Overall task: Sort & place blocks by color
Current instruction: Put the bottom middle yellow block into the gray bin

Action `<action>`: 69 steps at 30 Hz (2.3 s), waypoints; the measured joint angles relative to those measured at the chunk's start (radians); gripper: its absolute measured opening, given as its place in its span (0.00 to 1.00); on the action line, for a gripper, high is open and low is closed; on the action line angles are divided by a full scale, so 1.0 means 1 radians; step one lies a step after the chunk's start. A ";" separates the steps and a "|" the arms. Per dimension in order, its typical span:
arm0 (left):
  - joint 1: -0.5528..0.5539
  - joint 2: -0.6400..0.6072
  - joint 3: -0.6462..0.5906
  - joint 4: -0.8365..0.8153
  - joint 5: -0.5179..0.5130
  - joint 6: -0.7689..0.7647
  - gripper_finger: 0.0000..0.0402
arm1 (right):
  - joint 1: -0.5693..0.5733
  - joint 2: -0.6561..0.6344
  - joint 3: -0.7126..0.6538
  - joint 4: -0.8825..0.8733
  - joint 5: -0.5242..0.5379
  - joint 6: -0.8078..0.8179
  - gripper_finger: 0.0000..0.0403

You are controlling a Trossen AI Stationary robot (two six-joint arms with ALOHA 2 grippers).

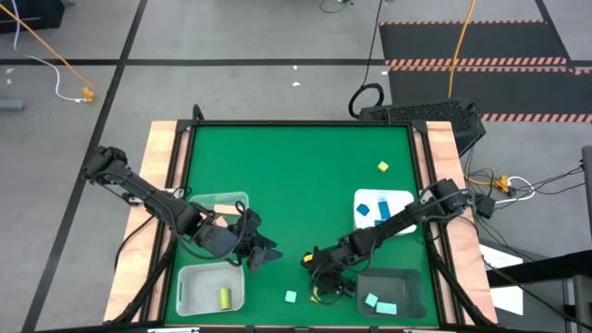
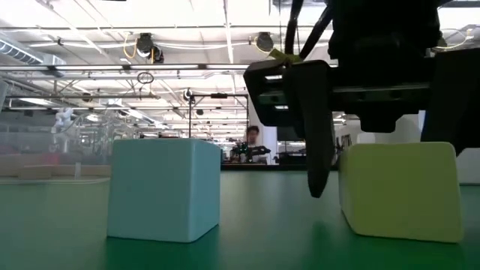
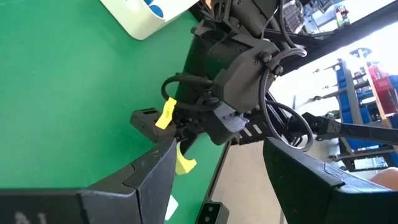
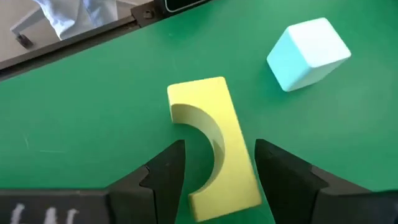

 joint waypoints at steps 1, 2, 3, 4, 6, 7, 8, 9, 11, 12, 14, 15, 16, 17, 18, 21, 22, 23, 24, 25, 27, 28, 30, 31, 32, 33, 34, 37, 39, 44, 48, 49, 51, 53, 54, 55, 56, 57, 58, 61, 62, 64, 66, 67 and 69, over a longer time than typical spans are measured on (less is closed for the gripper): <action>0.000 0.000 0.000 0.000 0.000 0.000 0.60 | 0.000 0.000 0.000 -0.001 0.000 0.009 0.46; 0.000 0.000 0.000 0.000 0.000 0.000 0.60 | 0.001 0.000 0.000 -0.002 0.000 0.023 0.46; 0.000 0.000 0.000 0.000 0.000 0.000 0.60 | 0.001 0.000 0.000 -0.003 0.000 0.038 0.46; 0.000 0.000 0.000 0.000 0.000 0.000 0.60 | 0.001 0.000 0.000 -0.003 0.000 0.051 0.45; 0.000 0.000 0.000 0.000 0.000 -0.001 0.60 | 0.000 0.000 0.000 -0.004 0.000 0.078 0.42; 0.000 0.000 0.000 0.000 0.000 -0.005 0.60 | 0.000 0.000 0.000 -0.004 0.000 0.084 0.40; 0.000 0.000 0.000 0.001 0.000 -0.010 0.60 | 0.000 0.000 0.000 -0.004 0.000 0.092 0.38; 0.000 0.000 0.000 0.001 0.000 -0.018 0.60 | 0.000 0.000 0.000 -0.005 0.000 0.100 0.36; 0.000 0.000 0.000 0.002 0.000 -0.032 0.60 | 0.000 0.000 0.000 -0.006 0.000 0.119 0.30; 0.000 0.000 0.000 0.004 0.000 -0.035 0.60 | 0.000 0.000 0.000 -0.006 0.000 0.133 0.28; 0.000 0.000 0.000 0.009 0.000 -0.035 0.60 | -0.002 0.000 0.000 -0.007 0.000 0.173 0.27; 0.000 0.000 0.000 0.010 0.000 -0.035 0.60 | -0.002 0.000 0.000 -0.007 0.001 0.197 0.27; 0.000 0.000 0.000 0.010 0.000 -0.035 0.60 | -0.002 -0.001 0.000 -0.007 0.003 0.222 0.27; 0.000 0.000 0.000 0.010 0.000 -0.035 0.60 | -0.002 -0.005 0.000 -0.010 0.018 0.244 0.27; 0.000 0.000 0.000 0.010 0.000 -0.035 0.60 | -0.002 -0.010 0.000 -0.019 0.033 0.254 0.27; 0.000 0.000 0.000 0.011 0.000 -0.036 0.60 | -0.002 -0.034 0.000 -0.051 0.082 0.246 0.27; 0.000 0.000 0.000 0.011 -0.001 -0.038 0.60 | -0.003 -0.048 -0.001 -0.064 0.103 0.231 0.27; 0.000 0.000 0.000 0.013 -0.001 -0.039 0.60 | -0.005 -0.064 -0.001 -0.073 0.117 0.213 0.27; 0.002 0.000 0.000 0.016 -0.004 -0.039 0.60 | -0.008 -0.084 -0.001 -0.090 0.132 0.197 0.27; 0.003 0.000 0.000 0.016 -0.010 -0.037 0.60 | -0.012 -0.102 -0.001 -0.110 0.147 0.184 0.27; 0.007 0.000 0.000 0.018 -0.026 -0.028 0.60 | -0.023 -0.146 -0.001 -0.149 0.179 0.175 0.27; 0.009 0.000 0.000 0.017 -0.040 -0.023 0.60 | -0.032 -0.169 -0.001 -0.171 0.195 0.173 0.27; 0.014 0.000 0.000 0.017 -0.073 -0.014 0.60 | -0.046 -0.223 -0.001 -0.210 0.254 0.172 0.27; 0.018 0.000 0.000 0.017 -0.090 -0.007 0.60 | -0.053 -0.251 -0.001 -0.230 0.294 0.171 0.27; 0.021 0.000 0.000 0.017 -0.104 -0.001 0.60 | -0.060 -0.278 -0.001 -0.247 0.328 0.172 0.27; 0.025 0.000 0.000 0.017 -0.115 0.005 0.60 | -0.069 -0.306 -0.001 -0.266 0.366 0.169 0.27; 0.029 0.000 0.000 0.017 -0.120 0.010 0.60 | -0.078 -0.331 -0.001 -0.286 0.399 0.168 0.27; 0.042 0.000 0.000 0.017 -0.123 0.054 0.60 | -0.107 -0.406 -0.001 -0.302 0.499 0.183 0.27; 0.047 0.000 0.000 0.030 -0.134 0.122 0.60 | -0.126 -0.452 -0.001 -0.299 0.564 0.240 0.27; 0.048 0.000 0.000 0.154 -0.221 0.453 0.60 | -0.170 -0.537 -0.001 -0.280 0.626 0.432 0.27; 0.049 0.000 0.000 0.308 -0.257 0.757 0.60 | -0.189 -0.574 -0.001 -0.223 0.624 0.508 0.27; 0.053 0.000 0.000 0.335 -0.258 0.818 0.60 | -0.193 -0.578 -0.001 -0.199 0.622 0.522 0.27; 0.064 0.000 0.000 0.371 -0.258 0.907 0.60 | -0.198 -0.588 -0.001 -0.160 0.616 0.554 0.27; 0.081 0.000 0.000 0.399 -0.259 0.952 0.60 | -0.209 -0.595 -0.001 -0.110 0.572 0.589 0.27; 0.088 0.000 0.000 0.409 -0.259 0.974 0.60 | -0.215 -0.596 -0.001 -0.086 0.549 0.606 0.27; 0.094 0.000 0.000 0.416 -0.259 0.999 0.60 | -0.220 -0.596 -0.001 -0.061 0.528 0.623 0.27; 0.101 0.000 0.000 0.417 -0.260 1.022 0.60 | -0.225 -0.596 -0.001 -0.038 0.514 0.634 0.27; 0.109 0.000 0.000 0.415 -0.261 1.046 0.60 | -0.230 -0.596 -0.001 -0.020 0.513 0.644 0.27; 0.116 0.000 0.000 0.412 -0.260 1.064 0.60 | -0.236 -0.596 -0.001 -0.006 0.513 0.651 0.27; 0.135 0.000 0.000 0.417 -0.261 1.093 0.60 | -0.252 -0.596 -0.001 0.005 0.512 0.655 0.27; 0.138 0.000 0.000 0.425 -0.260 1.106 0.60 | -0.256 -0.596 -0.001 0.004 0.512 0.655 0.27; 0.147 0.000 0.000 0.434 -0.260 1.138 0.60 | -0.264 -0.595 -0.001 0.004 0.490 0.655 0.27; 0.154 0.000 0.000 0.433 -0.258 1.153 0.60 | -0.271 -0.595 -0.001 0.011 0.465 0.655 0.27; 0.156 0.000 0.000 0.430 -0.256 1.153 0.60 | -0.274 -0.595 -0.001 0.022 0.463 0.655 0.27; 0.164 0.000 0.000 0.421 -0.246 1.151 0.60 | -0.282 -0.595 -0.001 0.051 0.463 0.655 0.27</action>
